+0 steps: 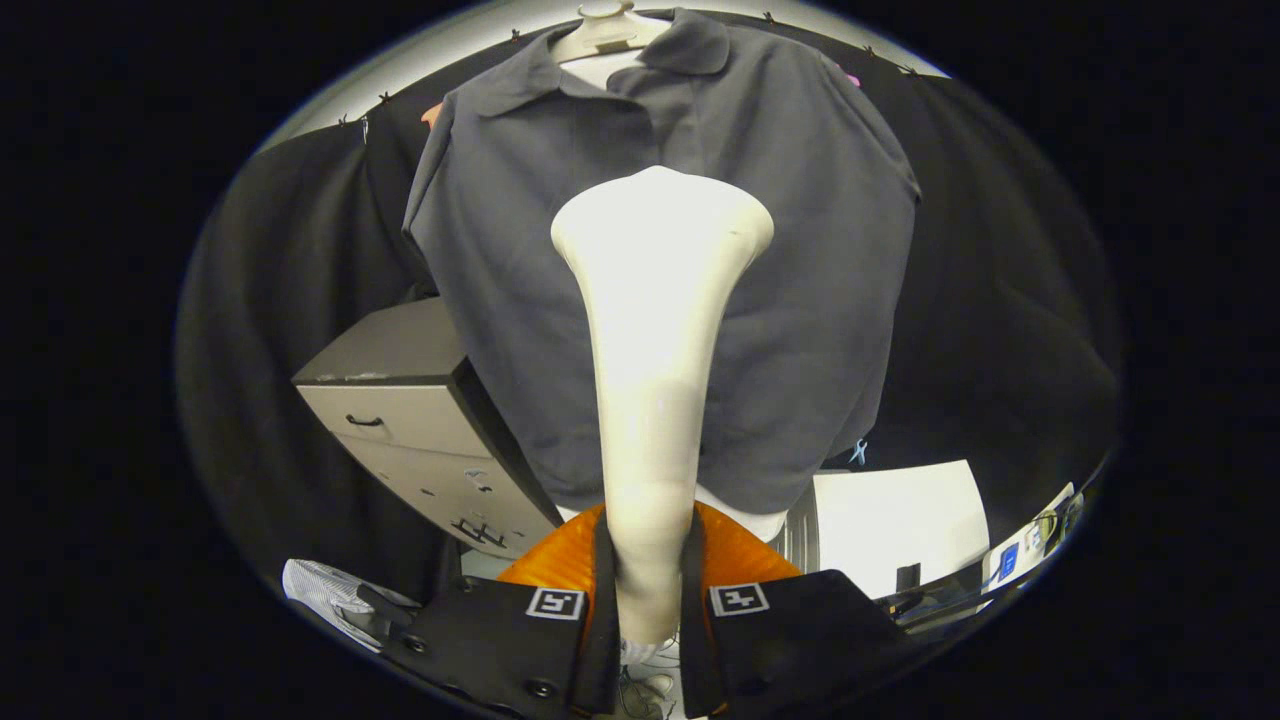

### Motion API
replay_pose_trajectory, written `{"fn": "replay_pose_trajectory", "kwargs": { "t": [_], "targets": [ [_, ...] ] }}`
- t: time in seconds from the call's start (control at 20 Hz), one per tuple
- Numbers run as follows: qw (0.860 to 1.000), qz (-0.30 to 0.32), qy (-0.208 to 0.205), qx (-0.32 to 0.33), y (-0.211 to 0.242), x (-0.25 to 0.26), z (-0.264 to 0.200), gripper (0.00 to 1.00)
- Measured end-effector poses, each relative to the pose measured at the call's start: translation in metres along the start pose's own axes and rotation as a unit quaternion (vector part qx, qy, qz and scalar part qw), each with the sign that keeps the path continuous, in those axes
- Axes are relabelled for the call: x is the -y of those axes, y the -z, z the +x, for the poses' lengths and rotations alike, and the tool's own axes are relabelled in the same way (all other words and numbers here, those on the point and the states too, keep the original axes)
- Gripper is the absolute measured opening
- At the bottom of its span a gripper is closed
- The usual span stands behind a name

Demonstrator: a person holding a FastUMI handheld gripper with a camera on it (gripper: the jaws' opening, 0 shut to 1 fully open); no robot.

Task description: Iron the clothes twice with a garment steamer, once on the left side and once on the right side.

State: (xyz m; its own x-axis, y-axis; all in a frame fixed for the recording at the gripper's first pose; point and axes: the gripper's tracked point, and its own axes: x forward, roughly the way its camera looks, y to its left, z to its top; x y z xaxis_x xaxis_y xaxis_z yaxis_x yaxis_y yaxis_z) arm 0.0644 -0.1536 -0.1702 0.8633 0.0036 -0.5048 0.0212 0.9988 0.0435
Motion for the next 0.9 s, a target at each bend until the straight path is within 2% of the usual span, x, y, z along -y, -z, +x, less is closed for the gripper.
{"fn": "replay_pose_trajectory", "kwargs": {
  "t": [0.2,0.45,0.65,0.9],
  "targets": [
    [0.999,0.003,0.022,0.038,-0.047,0.031,-0.015,0.32],
    [0.998,0.001,0.032,0.059,-0.089,0.062,-0.014,0.32],
    [0.997,-0.001,0.03,0.068,-0.107,0.078,-0.006,0.32],
    [0.998,-0.012,0.015,0.06,-0.104,0.088,0.013,0.32]
  ]
}}
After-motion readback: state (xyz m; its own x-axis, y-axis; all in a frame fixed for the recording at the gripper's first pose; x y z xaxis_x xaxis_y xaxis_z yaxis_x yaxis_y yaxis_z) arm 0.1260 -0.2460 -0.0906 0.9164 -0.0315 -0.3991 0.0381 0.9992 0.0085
